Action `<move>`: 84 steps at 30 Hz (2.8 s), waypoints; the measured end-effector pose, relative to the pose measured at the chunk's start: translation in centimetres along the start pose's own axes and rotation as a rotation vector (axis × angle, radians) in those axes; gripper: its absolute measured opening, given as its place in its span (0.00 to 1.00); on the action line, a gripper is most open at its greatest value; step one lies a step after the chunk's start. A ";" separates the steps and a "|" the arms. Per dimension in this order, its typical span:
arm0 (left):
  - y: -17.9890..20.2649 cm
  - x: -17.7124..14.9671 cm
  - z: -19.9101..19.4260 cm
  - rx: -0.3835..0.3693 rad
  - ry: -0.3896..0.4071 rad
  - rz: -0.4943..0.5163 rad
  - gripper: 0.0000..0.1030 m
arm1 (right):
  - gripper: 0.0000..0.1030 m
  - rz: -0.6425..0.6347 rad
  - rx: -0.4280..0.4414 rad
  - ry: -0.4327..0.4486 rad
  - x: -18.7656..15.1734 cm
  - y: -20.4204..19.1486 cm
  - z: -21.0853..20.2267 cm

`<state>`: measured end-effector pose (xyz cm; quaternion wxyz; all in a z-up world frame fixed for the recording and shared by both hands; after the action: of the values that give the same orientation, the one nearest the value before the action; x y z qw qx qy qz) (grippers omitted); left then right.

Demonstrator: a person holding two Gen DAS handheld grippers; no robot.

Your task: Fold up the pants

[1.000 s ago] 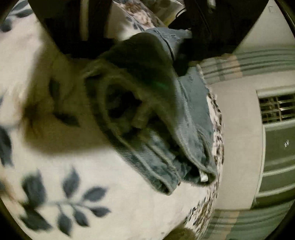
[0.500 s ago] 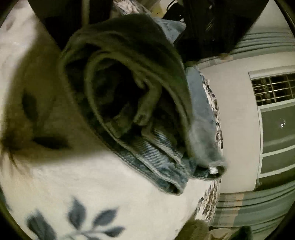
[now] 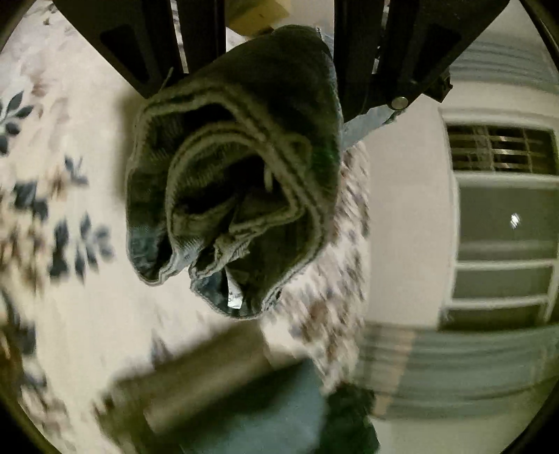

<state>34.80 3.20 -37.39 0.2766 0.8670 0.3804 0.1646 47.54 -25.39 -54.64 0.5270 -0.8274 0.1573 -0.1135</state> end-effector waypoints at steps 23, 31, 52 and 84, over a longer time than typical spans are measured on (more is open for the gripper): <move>26.7 9.1 26.0 -0.084 -0.148 0.613 0.25 | 0.19 0.077 0.055 0.442 28.2 7.5 -7.7; 26.3 7.7 23.9 0.059 -0.188 0.641 0.38 | 0.86 0.097 -0.032 0.326 28.1 8.6 -7.2; 28.1 0.5 12.1 0.470 0.260 1.030 0.90 | 0.95 -0.375 -0.940 0.431 16.4 -6.6 -11.3; 31.1 -13.7 -27.3 0.335 0.454 1.036 1.00 | 1.00 -0.604 -0.819 0.661 -18.6 -42.5 -36.7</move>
<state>29.96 -14.76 1.99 -0.0686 0.9148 -0.0220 0.3973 23.35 -32.23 -1.06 0.0336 -0.8920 0.1018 -0.4391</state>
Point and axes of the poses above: each gripper's, at about its wrist camera, not at the fingertips, and z roughly the way its jaws point, y to its right, x to its top, the point moved 2 cm from there along z, roughly the way its jaws point, and after that the axes turned 8 degrees about x, right-handed, at the moved point
